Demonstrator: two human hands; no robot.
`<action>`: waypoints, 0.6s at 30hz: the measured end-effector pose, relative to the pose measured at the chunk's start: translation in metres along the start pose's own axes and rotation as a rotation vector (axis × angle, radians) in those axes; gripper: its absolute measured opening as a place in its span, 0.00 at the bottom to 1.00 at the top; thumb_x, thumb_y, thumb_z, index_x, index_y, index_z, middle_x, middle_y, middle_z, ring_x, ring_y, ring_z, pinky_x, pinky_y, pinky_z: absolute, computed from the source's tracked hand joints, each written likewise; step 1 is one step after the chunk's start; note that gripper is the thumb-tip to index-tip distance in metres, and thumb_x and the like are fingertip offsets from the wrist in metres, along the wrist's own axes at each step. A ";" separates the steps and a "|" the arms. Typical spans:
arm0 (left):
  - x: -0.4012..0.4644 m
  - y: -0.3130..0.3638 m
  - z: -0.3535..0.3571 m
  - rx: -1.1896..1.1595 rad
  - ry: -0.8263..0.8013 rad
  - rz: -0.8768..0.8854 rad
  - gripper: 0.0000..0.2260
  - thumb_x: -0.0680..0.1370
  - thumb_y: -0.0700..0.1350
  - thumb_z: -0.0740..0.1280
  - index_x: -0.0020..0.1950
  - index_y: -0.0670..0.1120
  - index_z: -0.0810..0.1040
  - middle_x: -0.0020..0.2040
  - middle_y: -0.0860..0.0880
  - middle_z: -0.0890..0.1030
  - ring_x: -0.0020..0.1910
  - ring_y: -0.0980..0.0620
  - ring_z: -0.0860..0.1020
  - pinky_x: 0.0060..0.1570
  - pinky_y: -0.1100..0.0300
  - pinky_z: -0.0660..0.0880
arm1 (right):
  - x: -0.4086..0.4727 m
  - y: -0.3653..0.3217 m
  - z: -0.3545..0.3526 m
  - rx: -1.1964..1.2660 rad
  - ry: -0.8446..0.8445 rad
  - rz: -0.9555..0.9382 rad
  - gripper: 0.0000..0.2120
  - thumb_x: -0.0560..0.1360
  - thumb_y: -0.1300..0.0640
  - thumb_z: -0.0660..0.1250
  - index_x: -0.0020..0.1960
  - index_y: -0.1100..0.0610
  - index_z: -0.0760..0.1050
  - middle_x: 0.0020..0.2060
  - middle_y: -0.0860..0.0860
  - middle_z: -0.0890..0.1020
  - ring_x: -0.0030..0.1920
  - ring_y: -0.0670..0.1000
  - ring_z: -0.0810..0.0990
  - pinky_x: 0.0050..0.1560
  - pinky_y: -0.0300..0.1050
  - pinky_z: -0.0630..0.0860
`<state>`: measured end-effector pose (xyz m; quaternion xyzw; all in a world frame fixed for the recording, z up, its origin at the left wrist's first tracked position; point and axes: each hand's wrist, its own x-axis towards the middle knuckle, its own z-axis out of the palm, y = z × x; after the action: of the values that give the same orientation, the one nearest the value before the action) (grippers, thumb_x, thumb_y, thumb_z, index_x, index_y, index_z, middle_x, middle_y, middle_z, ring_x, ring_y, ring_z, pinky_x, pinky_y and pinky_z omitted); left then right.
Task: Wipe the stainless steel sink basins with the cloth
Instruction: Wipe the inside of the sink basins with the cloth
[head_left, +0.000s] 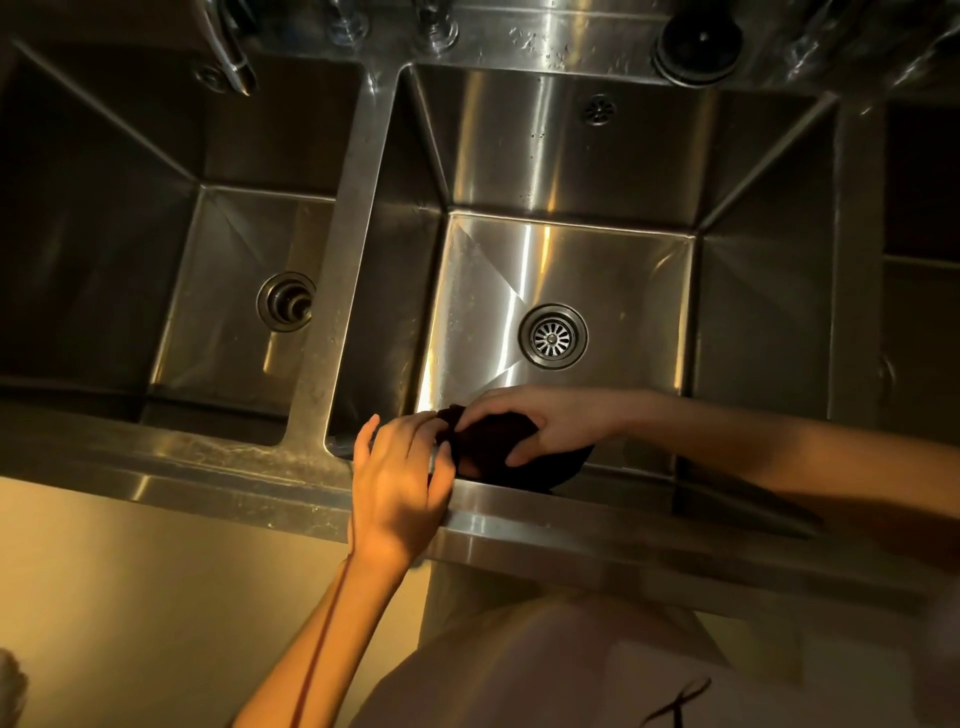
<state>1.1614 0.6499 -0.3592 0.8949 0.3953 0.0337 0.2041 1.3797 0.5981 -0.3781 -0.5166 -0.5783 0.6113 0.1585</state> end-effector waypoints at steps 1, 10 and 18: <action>0.000 0.001 0.000 -0.001 -0.005 0.000 0.16 0.77 0.49 0.56 0.56 0.46 0.80 0.53 0.49 0.82 0.56 0.51 0.77 0.69 0.49 0.60 | -0.010 -0.005 -0.003 -0.001 -0.002 -0.009 0.29 0.72 0.60 0.71 0.70 0.47 0.67 0.65 0.48 0.72 0.65 0.49 0.71 0.66 0.51 0.70; -0.001 -0.001 0.002 0.039 -0.027 -0.005 0.16 0.77 0.50 0.56 0.57 0.45 0.78 0.51 0.49 0.82 0.53 0.49 0.79 0.69 0.52 0.58 | -0.006 0.101 0.025 0.018 0.018 0.248 0.29 0.71 0.58 0.71 0.68 0.42 0.66 0.66 0.49 0.71 0.65 0.52 0.70 0.66 0.56 0.69; -0.003 -0.003 0.002 0.065 0.030 0.069 0.14 0.79 0.47 0.57 0.51 0.44 0.80 0.52 0.49 0.82 0.51 0.49 0.79 0.65 0.50 0.65 | 0.035 0.162 0.043 -0.040 0.011 0.424 0.31 0.69 0.63 0.72 0.70 0.51 0.67 0.68 0.55 0.71 0.67 0.58 0.68 0.67 0.56 0.67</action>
<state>1.1577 0.6492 -0.3618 0.9136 0.3681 0.0413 0.1675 1.3952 0.5567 -0.5433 -0.6328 -0.4678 0.6167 0.0192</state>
